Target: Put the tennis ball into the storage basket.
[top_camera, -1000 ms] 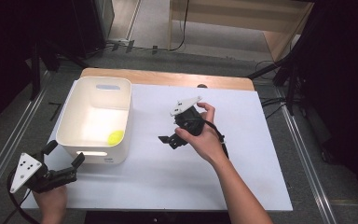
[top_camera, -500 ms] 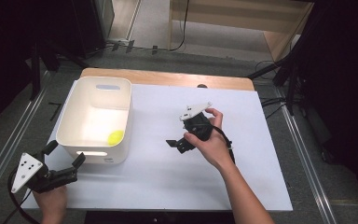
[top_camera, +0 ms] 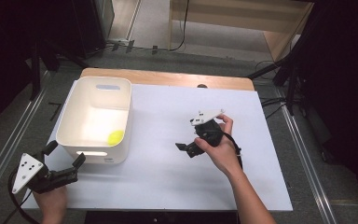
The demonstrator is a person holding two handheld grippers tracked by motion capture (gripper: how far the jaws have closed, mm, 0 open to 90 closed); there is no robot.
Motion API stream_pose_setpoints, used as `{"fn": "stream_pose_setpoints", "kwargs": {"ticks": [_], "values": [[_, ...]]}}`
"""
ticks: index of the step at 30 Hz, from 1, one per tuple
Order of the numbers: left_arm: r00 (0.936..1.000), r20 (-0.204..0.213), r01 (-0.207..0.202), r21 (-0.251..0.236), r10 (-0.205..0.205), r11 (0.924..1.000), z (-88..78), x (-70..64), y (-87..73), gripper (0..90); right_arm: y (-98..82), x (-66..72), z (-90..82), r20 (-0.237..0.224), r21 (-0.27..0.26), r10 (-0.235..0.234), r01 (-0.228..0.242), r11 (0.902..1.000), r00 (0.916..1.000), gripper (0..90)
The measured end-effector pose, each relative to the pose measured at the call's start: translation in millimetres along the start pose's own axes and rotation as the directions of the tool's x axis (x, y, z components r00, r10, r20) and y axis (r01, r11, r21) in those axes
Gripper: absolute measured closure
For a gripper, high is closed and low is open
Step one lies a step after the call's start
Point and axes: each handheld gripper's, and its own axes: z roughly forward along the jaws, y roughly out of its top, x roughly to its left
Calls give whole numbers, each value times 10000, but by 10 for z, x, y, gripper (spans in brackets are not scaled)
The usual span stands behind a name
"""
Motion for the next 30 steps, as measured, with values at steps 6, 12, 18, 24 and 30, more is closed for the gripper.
{"fn": "stream_pose_setpoints", "kwargs": {"ticks": [6, 12, 18, 24, 30], "values": [[10000, -40, -15, 2, 15, 10000, 3, -9, -2, 0, -149, -46, -86, 161, -196, 191, -187, 9996, 9997, 0], [10000, -39, -48, 28, 48, 10000, 2, -13, -2, 0, -277, -64, -148, 282, -349, 383, -373, 9987, 9989, 0], [10000, -40, -85, 43, 85, 10000, 4, -16, -1, 0, -400, -75, -204, 412, -586, 584, -559, 9967, 9974, 0], [10000, -24, -90, 23, 90, 10000, 4, -17, -2, 0, -533, -101, -264, 507, -796, 746, -705, 9943, 9959, 0], [9999, -41, -109, 53, 109, 9999, 4, -20, -2, 0, -670, -135, -339, 629, -1086, 978, -906, 9899, 9932, 0]]}}
